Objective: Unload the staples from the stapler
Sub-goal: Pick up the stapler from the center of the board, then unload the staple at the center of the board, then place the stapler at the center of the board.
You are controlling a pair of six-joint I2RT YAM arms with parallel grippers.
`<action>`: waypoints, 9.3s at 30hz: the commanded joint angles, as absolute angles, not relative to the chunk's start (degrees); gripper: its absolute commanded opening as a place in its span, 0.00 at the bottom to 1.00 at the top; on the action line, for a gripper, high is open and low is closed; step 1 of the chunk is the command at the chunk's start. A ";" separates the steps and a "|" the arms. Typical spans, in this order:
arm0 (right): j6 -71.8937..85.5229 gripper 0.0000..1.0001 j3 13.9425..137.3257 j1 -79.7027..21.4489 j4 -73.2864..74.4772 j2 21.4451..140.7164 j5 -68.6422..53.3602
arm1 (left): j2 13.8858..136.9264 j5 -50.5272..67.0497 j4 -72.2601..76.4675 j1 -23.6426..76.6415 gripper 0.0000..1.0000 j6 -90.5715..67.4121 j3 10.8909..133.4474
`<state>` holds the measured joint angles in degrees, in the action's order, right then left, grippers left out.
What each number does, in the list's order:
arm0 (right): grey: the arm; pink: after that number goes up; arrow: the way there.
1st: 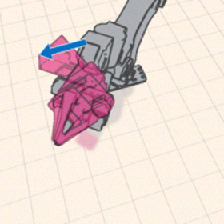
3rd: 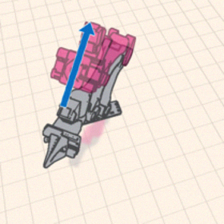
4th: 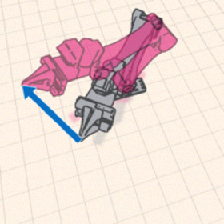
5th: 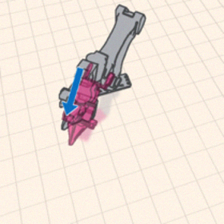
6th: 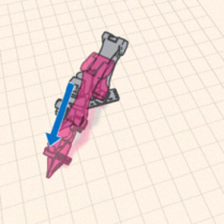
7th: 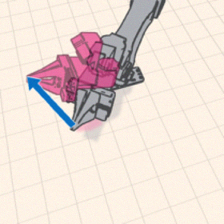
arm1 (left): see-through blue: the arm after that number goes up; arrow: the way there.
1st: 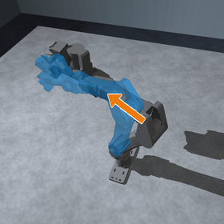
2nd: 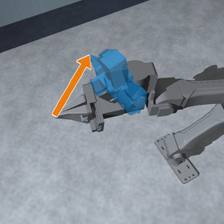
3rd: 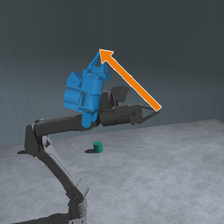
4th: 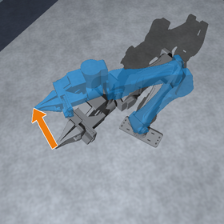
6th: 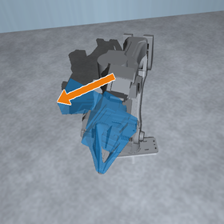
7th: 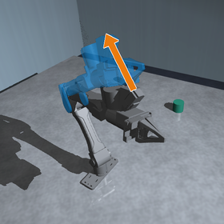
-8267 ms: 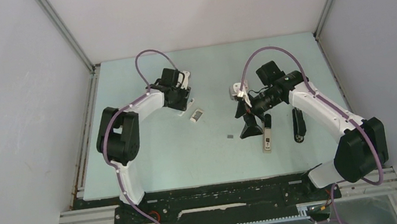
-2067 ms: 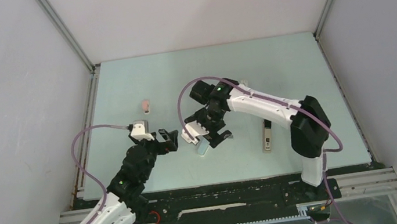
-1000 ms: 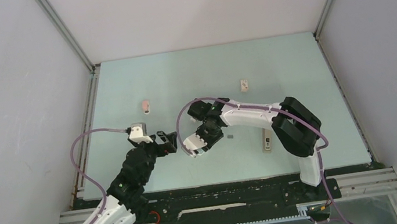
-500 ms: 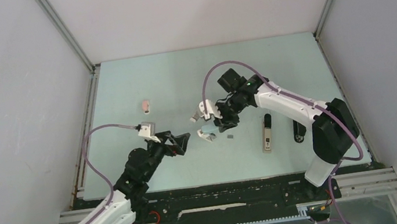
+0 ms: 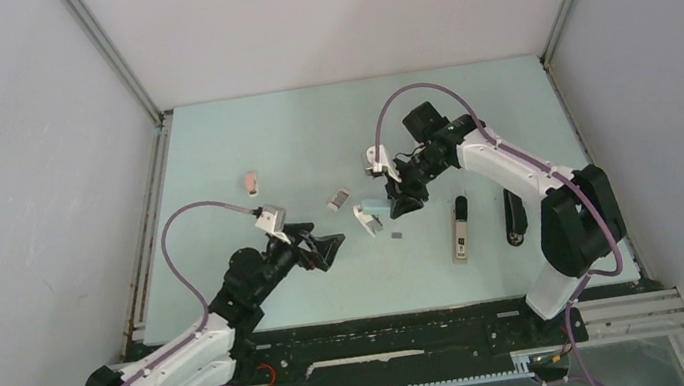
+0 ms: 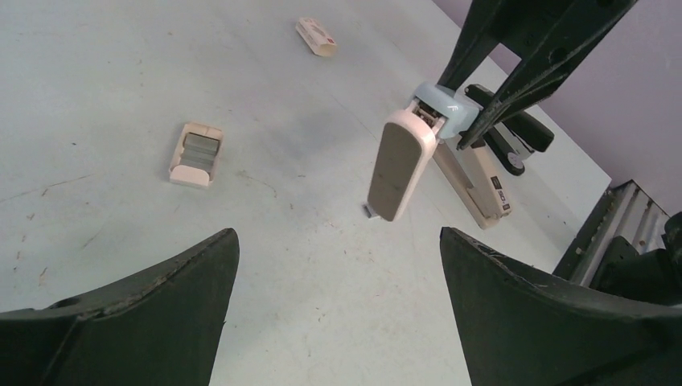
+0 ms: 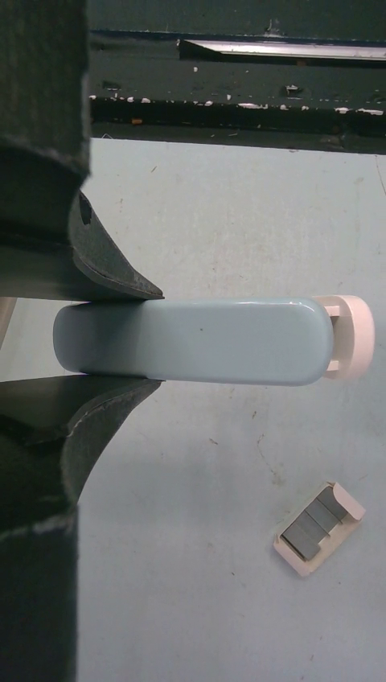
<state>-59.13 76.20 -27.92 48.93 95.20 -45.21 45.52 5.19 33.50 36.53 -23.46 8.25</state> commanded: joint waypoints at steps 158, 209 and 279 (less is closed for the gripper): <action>-49.32 0.00 75.64 -15.29 49.07 89.25 -64.59 | 39.01 0.22 20.95 38.85 1.00 -16.35 16.90; -9.34 0.00 74.43 -1.71 14.78 97.82 -16.02 | 39.46 -1.07 22.15 38.76 1.00 -16.17 14.19; -41.14 0.76 76.45 -0.45 40.94 77.64 -51.36 | 38.50 3.41 28.84 38.66 1.00 -22.53 12.26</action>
